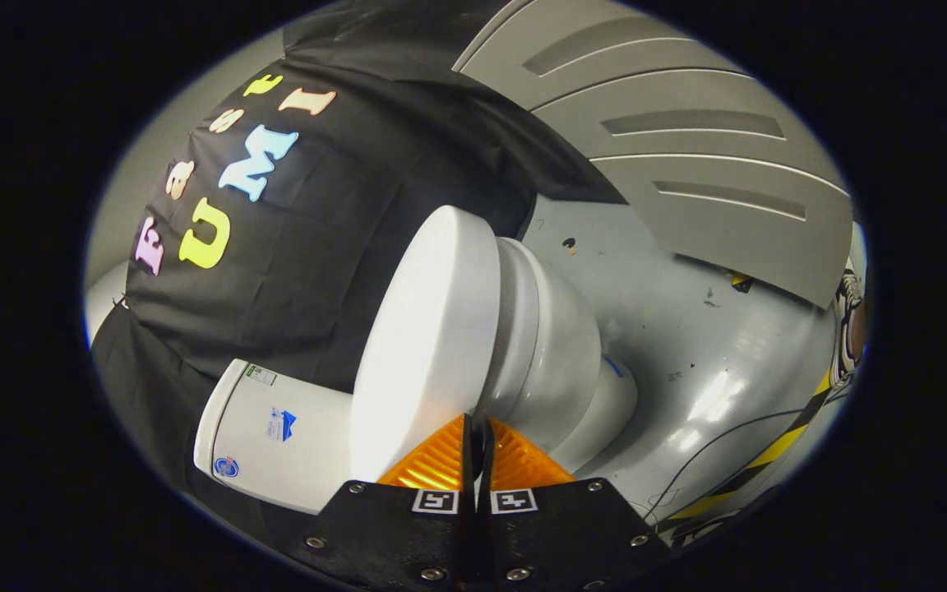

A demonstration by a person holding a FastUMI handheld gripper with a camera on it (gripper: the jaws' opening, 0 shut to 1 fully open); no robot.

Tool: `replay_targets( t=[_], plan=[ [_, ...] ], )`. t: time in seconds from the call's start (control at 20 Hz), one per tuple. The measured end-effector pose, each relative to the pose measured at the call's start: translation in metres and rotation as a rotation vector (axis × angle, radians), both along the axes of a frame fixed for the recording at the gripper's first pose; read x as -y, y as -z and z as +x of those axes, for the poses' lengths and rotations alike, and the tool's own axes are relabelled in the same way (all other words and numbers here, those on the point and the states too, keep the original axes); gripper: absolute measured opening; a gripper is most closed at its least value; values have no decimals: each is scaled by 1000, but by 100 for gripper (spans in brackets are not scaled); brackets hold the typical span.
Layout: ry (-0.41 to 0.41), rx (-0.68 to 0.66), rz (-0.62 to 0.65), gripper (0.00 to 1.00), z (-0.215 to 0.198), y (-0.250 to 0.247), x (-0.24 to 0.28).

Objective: Open the toilet lid.

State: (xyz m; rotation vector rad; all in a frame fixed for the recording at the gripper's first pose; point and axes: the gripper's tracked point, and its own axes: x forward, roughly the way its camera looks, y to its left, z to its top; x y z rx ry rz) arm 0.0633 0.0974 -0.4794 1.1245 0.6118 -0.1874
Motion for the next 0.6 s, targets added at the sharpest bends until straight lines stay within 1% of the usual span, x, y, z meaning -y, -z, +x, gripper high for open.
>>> replay_targets(
  t=[0.1,0.15,0.3,0.45,0.6],
  plan=[
    [26,-32,-6,0,-1,-5,-3],
    [26,-46,-20,0,-2,-8,-4],
    [5,-64,-96,0,-1,-21,-4],
    [6,-82,-136,0,0,-36,-5],
    [-9,-111,-208,0,2,-51,-7]
  ],
)
